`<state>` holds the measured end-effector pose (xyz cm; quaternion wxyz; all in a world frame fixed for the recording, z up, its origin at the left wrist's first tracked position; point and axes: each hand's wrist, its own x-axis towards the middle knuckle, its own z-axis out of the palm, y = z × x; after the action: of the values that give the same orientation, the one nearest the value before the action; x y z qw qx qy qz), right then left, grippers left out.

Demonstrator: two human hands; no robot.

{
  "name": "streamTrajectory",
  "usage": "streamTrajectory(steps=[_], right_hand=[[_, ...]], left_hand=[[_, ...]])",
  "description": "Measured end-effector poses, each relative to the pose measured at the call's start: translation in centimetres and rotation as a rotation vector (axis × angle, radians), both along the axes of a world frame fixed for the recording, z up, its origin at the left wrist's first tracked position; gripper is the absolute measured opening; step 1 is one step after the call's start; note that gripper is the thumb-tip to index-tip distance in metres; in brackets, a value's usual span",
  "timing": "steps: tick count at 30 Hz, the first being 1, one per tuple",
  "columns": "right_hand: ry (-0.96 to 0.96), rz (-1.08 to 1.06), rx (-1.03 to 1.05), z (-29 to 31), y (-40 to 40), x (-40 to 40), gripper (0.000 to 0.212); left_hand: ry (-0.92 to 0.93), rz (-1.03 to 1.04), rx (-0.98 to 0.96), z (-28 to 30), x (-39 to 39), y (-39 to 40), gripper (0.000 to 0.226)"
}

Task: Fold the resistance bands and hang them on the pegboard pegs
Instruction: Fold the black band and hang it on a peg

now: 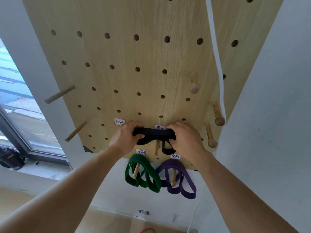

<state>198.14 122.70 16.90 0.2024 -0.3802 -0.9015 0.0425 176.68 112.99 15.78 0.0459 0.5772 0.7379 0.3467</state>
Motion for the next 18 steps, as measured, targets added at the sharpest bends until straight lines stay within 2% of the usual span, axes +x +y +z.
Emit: streamTrajectory(steps=[6, 9, 13, 18], right_hand=[[-0.010, -0.022, 0.065, -1.4, -0.8, 0.0, 0.040], [0.010, -0.018, 0.063, -1.9, -0.9, -0.1, 0.040], [0.064, 0.010, 0.160, -1.8, -0.9, -0.2, 0.052], [0.122, 0.074, 0.210, -1.1, -0.5, -0.4, 0.035]], left_hand=[[0.126, -0.080, 0.001, -0.1, -0.1, -0.7, 0.034], [0.107, -0.086, -0.022, -0.2, -0.1, -0.8, 0.038], [0.095, -0.080, -0.060, 0.0, 0.2, -0.8, 0.047], [-0.061, -0.049, -0.098, 1.2, 0.2, 0.1, 0.044]])
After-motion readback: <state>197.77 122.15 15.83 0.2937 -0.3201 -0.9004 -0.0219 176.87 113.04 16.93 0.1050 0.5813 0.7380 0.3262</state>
